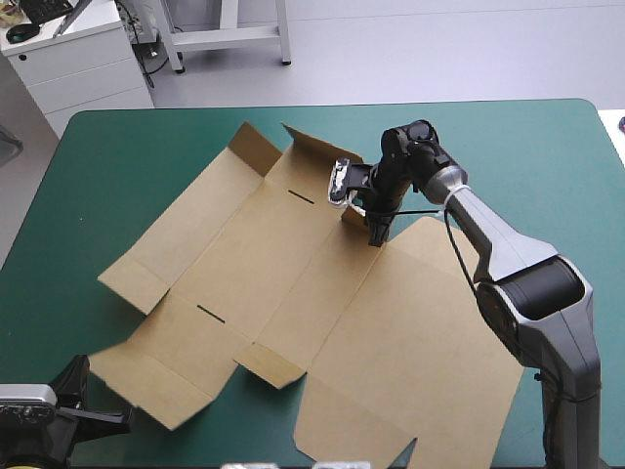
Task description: Fold the box
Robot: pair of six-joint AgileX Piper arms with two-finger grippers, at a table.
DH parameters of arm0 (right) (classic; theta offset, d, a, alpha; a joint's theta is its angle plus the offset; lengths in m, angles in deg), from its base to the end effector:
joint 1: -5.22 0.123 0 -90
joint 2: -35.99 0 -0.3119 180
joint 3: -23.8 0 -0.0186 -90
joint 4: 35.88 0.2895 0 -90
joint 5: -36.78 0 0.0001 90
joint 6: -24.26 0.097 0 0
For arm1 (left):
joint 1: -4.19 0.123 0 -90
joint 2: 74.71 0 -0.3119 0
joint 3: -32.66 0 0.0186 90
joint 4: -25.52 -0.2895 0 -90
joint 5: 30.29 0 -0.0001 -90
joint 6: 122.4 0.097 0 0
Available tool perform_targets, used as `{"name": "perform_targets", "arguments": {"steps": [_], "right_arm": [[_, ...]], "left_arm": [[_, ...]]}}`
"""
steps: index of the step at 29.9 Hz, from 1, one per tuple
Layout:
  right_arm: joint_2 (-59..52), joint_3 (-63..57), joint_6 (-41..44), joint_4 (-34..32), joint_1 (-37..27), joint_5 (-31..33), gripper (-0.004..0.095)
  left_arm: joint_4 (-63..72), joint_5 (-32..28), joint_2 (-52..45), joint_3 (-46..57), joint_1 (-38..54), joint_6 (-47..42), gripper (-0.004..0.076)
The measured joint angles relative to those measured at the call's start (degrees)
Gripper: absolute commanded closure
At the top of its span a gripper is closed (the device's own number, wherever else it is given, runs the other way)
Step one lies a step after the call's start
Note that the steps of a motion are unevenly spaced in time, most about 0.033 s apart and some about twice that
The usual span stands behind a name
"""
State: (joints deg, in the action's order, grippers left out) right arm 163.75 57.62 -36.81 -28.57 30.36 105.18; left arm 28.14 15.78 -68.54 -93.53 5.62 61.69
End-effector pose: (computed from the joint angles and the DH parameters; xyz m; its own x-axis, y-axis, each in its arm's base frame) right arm 0.4572 0.2273 0.2765 -0.0649 -0.9644 -0.2564 -0.9722 0.1190 -0.2015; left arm 0.0245 -0.0026 0.2906 -0.2754 0.0328 -0.9608 0.0176 0.9994 0.0290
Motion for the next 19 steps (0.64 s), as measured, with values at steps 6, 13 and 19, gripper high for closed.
{"name": "perform_targets", "arguments": {"steps": [6, 13, 19], "right_arm": [[0.0, 0.0, -13.4, 1.4, 2.7, -3.4, 0.0928], [0.3, 0.1, -18.9, 2.8, 4.3, -9.6, 0.0927], [1.9, 0.1, -20.6, 6.5, 4.3, -11.0, 0.0721]], "left_arm": [[0.0, 0.0, 0.0, 0.0, 0.0, 0.0, 0.0734], [0.0, 0.0, 0.0, 0.0, 0.0, 0.0, 0.0734], [0.0, 0.0, 0.0, 0.0, 0.0, 0.0, 0.0734]]}}
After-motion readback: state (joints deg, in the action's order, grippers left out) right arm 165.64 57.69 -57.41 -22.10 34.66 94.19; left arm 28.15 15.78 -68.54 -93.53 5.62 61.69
